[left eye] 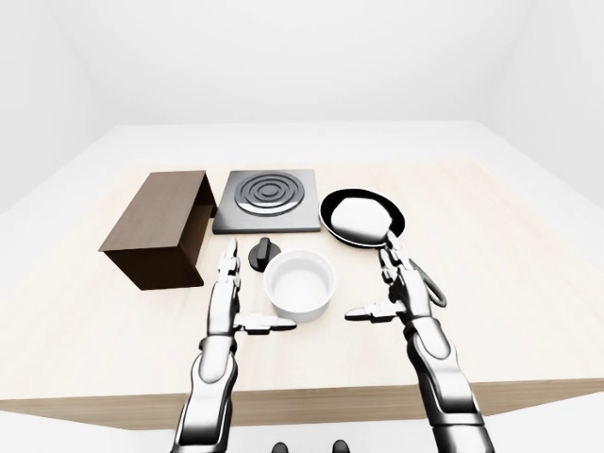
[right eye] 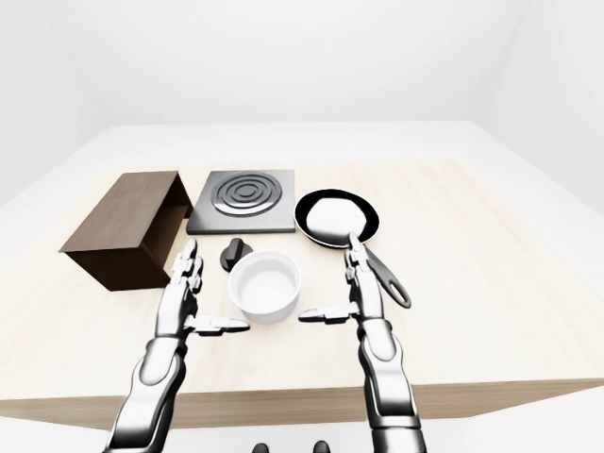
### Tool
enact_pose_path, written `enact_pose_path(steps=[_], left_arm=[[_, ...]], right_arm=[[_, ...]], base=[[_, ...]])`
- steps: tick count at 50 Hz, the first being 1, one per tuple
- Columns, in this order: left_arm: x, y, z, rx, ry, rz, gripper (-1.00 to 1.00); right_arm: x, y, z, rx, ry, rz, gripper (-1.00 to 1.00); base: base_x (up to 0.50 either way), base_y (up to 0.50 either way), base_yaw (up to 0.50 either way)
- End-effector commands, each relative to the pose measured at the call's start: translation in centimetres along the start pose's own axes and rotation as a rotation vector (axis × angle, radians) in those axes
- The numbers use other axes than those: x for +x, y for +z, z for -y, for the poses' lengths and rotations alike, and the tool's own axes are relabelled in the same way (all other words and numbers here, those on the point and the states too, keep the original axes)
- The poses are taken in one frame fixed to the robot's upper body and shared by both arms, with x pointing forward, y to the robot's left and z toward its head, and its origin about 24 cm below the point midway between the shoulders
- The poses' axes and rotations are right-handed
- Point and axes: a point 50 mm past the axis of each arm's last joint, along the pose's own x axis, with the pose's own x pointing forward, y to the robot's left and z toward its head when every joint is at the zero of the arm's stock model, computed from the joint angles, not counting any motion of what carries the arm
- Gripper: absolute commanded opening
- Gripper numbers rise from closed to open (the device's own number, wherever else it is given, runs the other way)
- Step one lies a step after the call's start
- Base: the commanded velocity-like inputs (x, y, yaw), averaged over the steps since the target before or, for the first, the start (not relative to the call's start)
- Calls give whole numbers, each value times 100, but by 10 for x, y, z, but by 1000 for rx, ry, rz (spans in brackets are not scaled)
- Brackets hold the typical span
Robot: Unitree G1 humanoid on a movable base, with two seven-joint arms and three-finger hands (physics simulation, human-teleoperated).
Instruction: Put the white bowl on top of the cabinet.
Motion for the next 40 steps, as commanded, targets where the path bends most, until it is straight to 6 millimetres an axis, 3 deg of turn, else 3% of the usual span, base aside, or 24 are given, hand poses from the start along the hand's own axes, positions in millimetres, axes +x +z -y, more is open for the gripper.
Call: enact_pose_path(steps=[1, 11, 23, 40], left_arm=[[-8, 10, 13, 89, 4, 21, 100], [-6, 17, 22, 99, -14, 35, 100], [-3, 8, 30, 100, -24, -2, 100], [-2, -7, 41, 306, 83, -24, 100]], right_arm=[[3, 3, 5, 8, -19, -3, 100], [2, 8, 9, 14, -28, 11, 100], [3, 12, 13, 21, -35, 25, 100], [2, 24, 21, 39, -54, 79, 100]], base=[[0, 0, 0], [0, 0, 0], [0, 0, 0], [0, 0, 0]])
